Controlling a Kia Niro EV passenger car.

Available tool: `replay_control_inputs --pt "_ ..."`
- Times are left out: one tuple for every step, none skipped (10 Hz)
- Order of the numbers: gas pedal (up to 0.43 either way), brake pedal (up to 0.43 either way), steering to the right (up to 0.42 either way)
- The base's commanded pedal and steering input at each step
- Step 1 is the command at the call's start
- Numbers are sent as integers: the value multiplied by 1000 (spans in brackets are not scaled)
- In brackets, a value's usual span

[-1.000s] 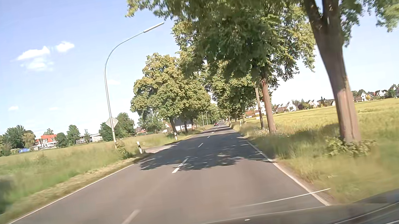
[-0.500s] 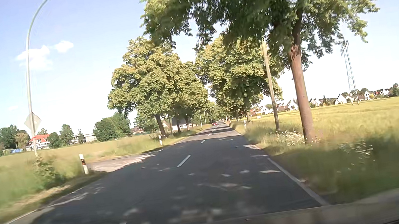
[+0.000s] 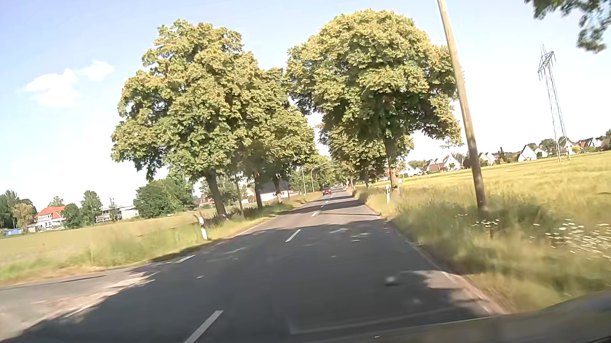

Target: Follow the waypoints while adhering to traffic rules and regulations

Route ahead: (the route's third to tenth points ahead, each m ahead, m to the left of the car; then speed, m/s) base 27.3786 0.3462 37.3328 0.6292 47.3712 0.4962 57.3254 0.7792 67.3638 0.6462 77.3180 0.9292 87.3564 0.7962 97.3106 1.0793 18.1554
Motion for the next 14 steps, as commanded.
replay_control_inputs --pt "177 6 1" --pt "177 6 1" --pt "177 6 0" --pt "177 6 1" --pt "177 6 1" --pt "177 6 1" --pt "177 6 1" --pt "177 6 1" --pt "177 6 1" --pt "177 6 1" --pt "177 6 1" --pt "177 6 1" --pt "177 6 1" --pt "177 6 5"
